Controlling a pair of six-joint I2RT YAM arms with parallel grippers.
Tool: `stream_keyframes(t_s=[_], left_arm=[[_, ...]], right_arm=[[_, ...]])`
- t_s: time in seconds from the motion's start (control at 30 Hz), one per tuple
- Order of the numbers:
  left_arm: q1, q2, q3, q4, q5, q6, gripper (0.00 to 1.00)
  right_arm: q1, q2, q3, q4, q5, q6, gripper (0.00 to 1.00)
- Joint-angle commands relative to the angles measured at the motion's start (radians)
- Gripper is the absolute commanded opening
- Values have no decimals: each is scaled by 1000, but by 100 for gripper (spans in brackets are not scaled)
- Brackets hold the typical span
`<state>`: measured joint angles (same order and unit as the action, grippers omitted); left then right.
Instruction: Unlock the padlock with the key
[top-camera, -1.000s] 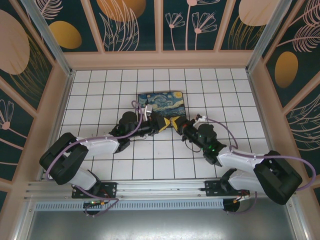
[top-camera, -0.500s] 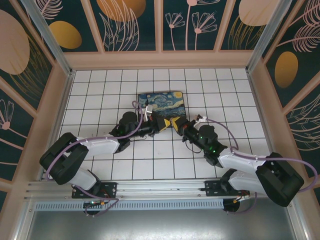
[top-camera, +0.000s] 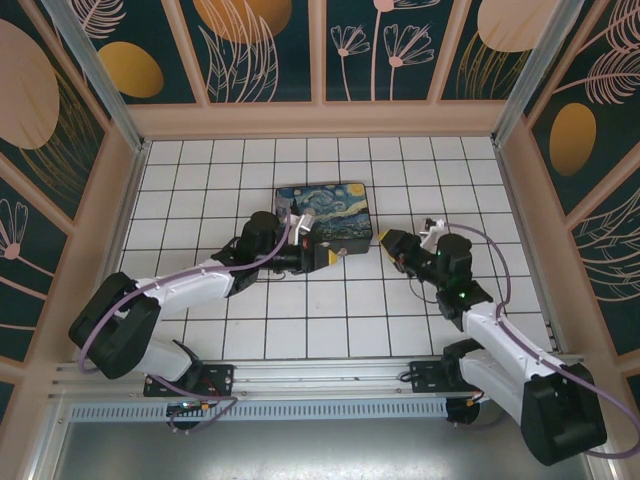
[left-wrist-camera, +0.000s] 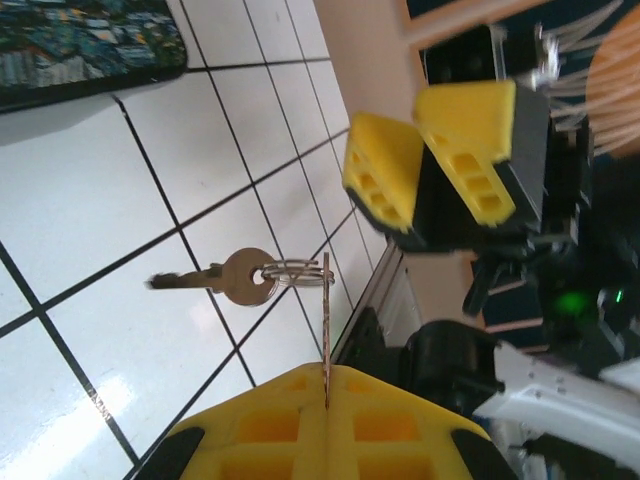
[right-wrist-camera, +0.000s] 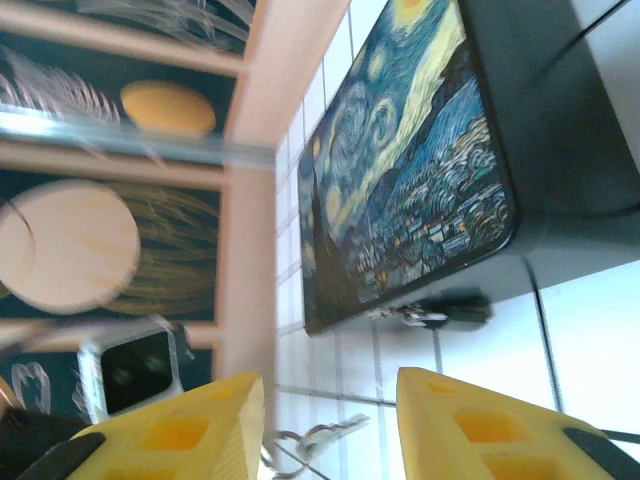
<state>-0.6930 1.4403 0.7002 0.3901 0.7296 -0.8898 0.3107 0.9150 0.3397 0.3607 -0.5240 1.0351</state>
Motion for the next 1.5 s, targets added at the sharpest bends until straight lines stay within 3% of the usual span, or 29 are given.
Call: stream_keyframes(t_s=[0.0,0.17,0.33,0.73,0.93,1.47], left_arm=[[2,-17,33,-96,107,152,0],[2,-18,79,-198,157,270,0],[3,-12,91,-233,187,304,0],[3,-21,71,-85,292,224,0],[5,-32,62,-60,300,214,0],[21,-31,41,-12,325,187,0]], right_arm=[[-21,91,101,-39,-331,-290,39],[-30,191,182,34,-566,-431,39],[20,222,224,7,-677,-511,39],[50,288,205,17,-737,-596,41],[59,298,190,77,-782,-565,39],[61,266,136,146,-810,-498,12]])
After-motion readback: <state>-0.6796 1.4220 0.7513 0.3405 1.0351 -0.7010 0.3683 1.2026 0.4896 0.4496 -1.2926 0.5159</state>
